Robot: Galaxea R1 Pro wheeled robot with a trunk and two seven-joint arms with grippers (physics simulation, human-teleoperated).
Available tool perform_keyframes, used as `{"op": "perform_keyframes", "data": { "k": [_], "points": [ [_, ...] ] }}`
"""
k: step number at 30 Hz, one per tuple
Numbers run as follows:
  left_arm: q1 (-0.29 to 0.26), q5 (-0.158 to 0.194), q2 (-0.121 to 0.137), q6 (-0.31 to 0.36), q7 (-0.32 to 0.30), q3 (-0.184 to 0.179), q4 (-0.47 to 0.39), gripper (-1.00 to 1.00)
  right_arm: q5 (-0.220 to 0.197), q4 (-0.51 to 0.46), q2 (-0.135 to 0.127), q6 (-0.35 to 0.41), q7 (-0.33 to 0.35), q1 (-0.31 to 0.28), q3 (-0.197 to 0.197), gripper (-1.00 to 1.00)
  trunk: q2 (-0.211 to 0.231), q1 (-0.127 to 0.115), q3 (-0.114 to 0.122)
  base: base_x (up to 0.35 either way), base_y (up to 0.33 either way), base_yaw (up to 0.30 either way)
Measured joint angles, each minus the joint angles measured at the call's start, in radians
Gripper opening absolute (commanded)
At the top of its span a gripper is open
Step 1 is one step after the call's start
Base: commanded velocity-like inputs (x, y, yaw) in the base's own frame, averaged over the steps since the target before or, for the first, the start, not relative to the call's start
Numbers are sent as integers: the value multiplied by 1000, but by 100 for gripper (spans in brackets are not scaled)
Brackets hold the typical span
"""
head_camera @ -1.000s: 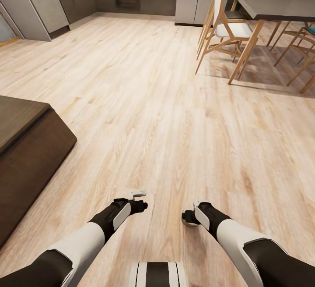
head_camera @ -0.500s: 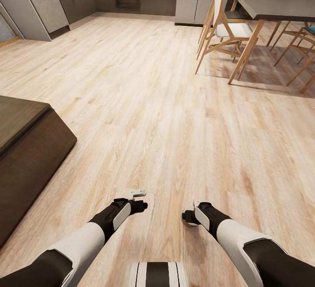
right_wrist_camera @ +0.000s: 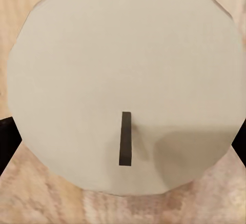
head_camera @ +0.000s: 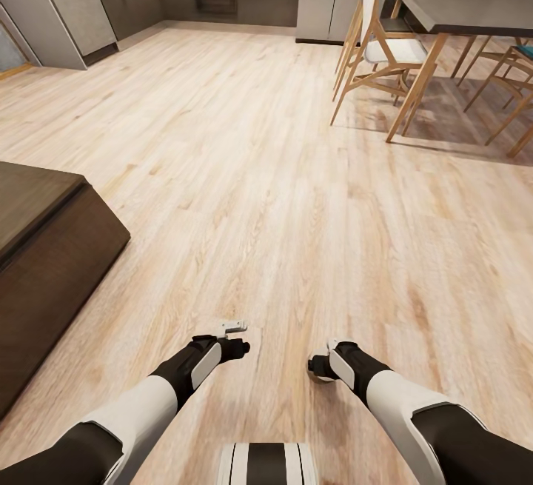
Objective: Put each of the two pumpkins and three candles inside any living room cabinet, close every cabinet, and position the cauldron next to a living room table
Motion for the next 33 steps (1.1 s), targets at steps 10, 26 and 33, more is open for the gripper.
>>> {"op": "perform_keyframes", "data": {
  "k": [10,26,33],
  "points": [
    [0,0,0,0,0,-1,0,100,0,0,0,0,0,0,1,-100,2,-4,31,0,0,0],
    [0,-3,4,94,7,1,5,100,1,-69,-7,6,-1,0,-4,-100,6,-11,93,0,0,0],
    [0,-1,8,93,11,1,60,100,1,-75,-6,6,0,0,64,-100,7,-14,126,0,0,0]
  ]
}}
